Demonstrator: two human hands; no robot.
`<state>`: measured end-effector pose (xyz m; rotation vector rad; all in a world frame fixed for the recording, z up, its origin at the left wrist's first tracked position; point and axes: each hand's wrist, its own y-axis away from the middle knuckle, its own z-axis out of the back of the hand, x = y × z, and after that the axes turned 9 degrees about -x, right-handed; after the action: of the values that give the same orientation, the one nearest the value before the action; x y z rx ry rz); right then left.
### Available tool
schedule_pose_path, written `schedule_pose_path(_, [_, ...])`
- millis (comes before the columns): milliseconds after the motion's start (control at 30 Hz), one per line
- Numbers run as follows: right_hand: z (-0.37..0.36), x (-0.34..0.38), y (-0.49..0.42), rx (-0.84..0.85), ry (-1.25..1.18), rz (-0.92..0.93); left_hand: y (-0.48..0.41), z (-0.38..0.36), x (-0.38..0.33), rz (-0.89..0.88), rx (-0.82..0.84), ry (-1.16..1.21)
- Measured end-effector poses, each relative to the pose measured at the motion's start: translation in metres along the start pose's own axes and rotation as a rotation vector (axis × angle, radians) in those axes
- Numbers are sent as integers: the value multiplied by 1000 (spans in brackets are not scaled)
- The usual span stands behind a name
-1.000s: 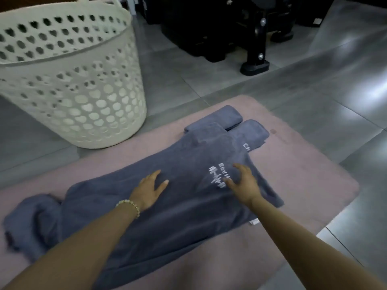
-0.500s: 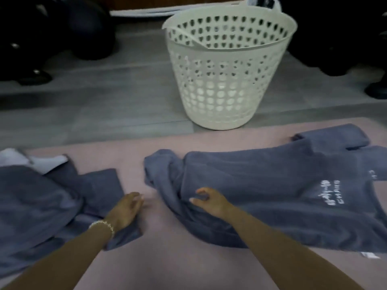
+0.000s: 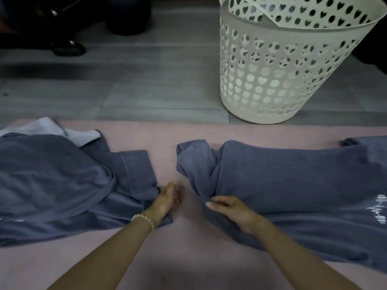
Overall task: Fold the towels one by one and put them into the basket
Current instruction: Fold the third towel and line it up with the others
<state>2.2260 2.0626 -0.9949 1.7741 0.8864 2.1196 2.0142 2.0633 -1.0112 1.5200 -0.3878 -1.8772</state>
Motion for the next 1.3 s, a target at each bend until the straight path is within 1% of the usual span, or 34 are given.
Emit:
schedule_pose_path(33, [14,3,12,118,-62,-65,4,-4,-3,55,35,113])
schedule_pose_path(67, [29,3,22,228,-48,-140,7,-7,-6,102,65,161])
schedule_pose_path(100, [42,1,30,319,42,-216,8,-9,-7,136,94,212])
schedule_pose_path(167, [56,-7,36,484,345,-350,9,-10,-5,152,107,279])
schedule_pose_path(200, [57,-12,35,523,474,-384,8,-11,-3,155,96,290])
schedule_pose_path(233, [56,-15,32,498,557,-370,8,-12,-3,160,82,321])
schedule_pose_path(267, [53,-16,28,413,568,-298,7,-12,-1,160,73,302])
schedule_pose_path(300, [49,-16,22,266,482,-178,6,-14,1,152,83,291])
schedule_pose_path(367, [38,-10,10,-68,161,57,8,-18,-1,129,88,217])
schedule_pose_path(400, [32,-4,6,-195,77,156,7,-20,-2,102,78,193])
schedule_pose_path(433, [26,2,1,-275,57,222,7,-22,-4,71,50,182])
schedule_pose_path(467, [19,10,-1,-299,47,261,5,-24,-6,45,20,168])
schedule_pose_path(533, [5,22,-6,-255,13,260,7,-24,-14,-40,37,195])
schedule_pose_path(600, [-10,36,-5,-129,-40,156,15,-17,-26,-134,133,211])
schedule_pose_path(667, [-26,43,-2,27,-46,38,21,-4,-30,-182,194,109])
schedule_pose_path(700, [-33,43,-2,67,-24,14,22,5,-32,-208,186,56])
schedule_pose_path(733, [-40,41,-1,64,0,21,20,15,-29,-222,139,34])
schedule_pose_path(767, [-46,35,-3,6,36,48,18,23,-27,-198,93,29])
schedule_pose_path(833, [-53,19,-13,-206,153,106,13,33,-16,-98,34,41])
schedule_pose_path(867, [-56,10,-18,-258,237,117,12,33,-8,-57,40,31])
schedule_pose_path(933, [-63,-5,-27,-259,461,110,8,26,15,-18,64,-64])
schedule_pose_path(1000, [-71,-13,-33,-290,664,121,7,20,28,-53,11,-133])
schedule_pose_path(1067, [-76,-18,-37,-340,822,191,8,17,28,-63,-35,-114])
schedule_pose_path(1100, [-76,-20,-38,-354,849,221,7,18,25,-53,-44,-107])
schedule_pose_path(1133, [-74,-21,-38,-336,786,240,7,19,23,-41,-47,-103])
schedule_pose_path(1200, [-66,-17,-32,-194,488,240,11,23,19,-4,-21,-22])
schedule_pose_path(1233, [-62,-8,-24,-87,329,237,12,28,16,31,21,55])
schedule_pose_path(1267, [-61,4,-12,32,220,237,14,36,13,71,78,156])
schedule_pose_path(1300, [-62,15,0,146,182,239,13,46,11,107,117,242])
